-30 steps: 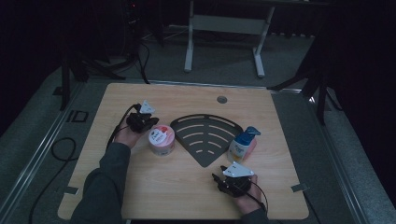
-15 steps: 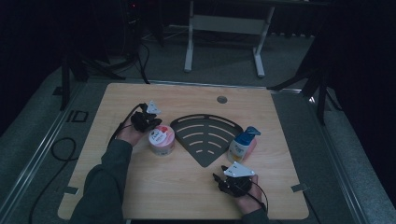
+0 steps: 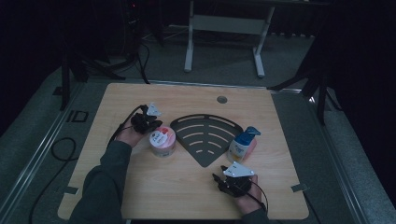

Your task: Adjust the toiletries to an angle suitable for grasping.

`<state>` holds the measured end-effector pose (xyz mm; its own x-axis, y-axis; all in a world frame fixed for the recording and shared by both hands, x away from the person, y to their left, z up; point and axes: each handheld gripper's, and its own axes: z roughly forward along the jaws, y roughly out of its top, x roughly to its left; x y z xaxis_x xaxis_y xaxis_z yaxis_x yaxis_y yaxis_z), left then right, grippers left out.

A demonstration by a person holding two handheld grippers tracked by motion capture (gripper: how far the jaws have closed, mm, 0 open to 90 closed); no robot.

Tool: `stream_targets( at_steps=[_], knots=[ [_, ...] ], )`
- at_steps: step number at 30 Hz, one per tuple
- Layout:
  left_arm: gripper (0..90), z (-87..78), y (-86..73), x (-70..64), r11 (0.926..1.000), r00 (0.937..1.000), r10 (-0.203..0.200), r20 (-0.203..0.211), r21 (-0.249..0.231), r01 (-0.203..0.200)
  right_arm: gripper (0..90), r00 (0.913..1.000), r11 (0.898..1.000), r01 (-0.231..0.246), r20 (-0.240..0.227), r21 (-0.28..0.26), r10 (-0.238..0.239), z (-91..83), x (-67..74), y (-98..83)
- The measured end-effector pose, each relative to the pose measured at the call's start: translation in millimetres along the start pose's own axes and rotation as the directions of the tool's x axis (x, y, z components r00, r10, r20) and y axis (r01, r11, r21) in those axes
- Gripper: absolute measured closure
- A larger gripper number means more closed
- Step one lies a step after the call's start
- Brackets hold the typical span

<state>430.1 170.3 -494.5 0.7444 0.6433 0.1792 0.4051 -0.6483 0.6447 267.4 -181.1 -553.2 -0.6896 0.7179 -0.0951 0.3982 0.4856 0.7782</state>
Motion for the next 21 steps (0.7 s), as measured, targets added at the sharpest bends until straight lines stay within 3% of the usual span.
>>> stream_targets(
  at_steps=[15,21],
  knots=[
    [90.0,-2.6,7.0,-27.2,0.9968,0.9963,0.08,0.031,0.003,-0.08,52.5,1.0,1.0,-0.003,-0.001,-0.003,0.003,-0.8,-0.6,0.0],
    [90.0,-7.1,5.9,-41.5,0.9961,0.9956,0.089,0.031,0.003,-0.089,52.4,1.0,1.0,-0.002,0.0,-0.003,0.002,-1.1,-0.8,0.2]
  ],
)
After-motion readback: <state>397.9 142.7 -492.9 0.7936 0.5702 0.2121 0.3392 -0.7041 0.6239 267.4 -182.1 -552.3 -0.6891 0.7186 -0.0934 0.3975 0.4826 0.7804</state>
